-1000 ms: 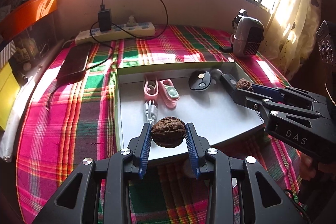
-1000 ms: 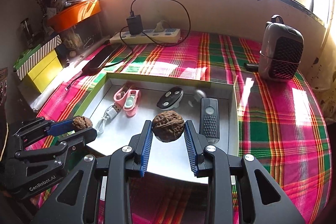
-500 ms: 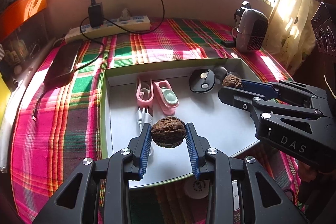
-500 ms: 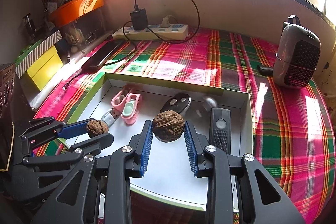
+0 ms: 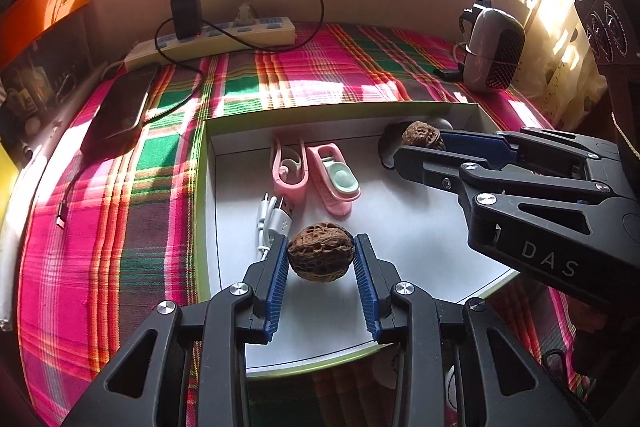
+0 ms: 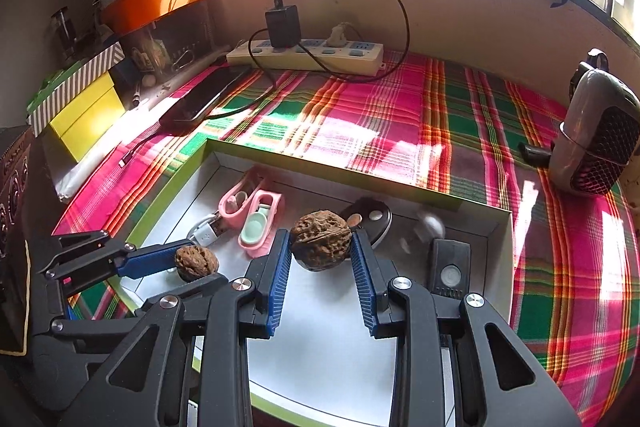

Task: Organize objects
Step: 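Carry walnut in right gripper while left carries its walnut into the tray, then open right gripper releasing walnut while left gripper releases walnut in tray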

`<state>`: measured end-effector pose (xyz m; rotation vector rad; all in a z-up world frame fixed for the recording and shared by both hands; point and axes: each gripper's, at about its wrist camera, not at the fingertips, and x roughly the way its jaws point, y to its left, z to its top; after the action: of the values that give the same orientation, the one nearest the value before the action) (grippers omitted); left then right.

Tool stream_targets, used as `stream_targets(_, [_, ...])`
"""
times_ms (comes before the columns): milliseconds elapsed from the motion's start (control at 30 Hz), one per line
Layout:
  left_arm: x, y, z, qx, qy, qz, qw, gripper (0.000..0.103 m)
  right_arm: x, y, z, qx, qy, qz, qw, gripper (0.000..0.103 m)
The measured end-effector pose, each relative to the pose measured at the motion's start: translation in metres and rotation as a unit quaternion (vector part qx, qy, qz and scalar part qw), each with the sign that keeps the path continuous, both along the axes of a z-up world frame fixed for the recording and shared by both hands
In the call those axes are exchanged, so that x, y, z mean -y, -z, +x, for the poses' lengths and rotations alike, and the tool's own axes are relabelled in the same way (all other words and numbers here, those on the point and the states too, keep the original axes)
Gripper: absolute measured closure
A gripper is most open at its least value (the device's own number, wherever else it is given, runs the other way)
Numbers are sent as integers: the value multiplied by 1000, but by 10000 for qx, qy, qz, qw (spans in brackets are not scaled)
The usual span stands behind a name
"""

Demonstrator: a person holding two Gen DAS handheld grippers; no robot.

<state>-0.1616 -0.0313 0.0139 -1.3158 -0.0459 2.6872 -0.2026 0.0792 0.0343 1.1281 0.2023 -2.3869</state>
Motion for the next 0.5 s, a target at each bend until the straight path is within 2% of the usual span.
stream_targets(500, [0, 2, -2, -51, -26, -108, 9999, 72, 24, 10, -15, -46, -273, 343, 9990, 71])
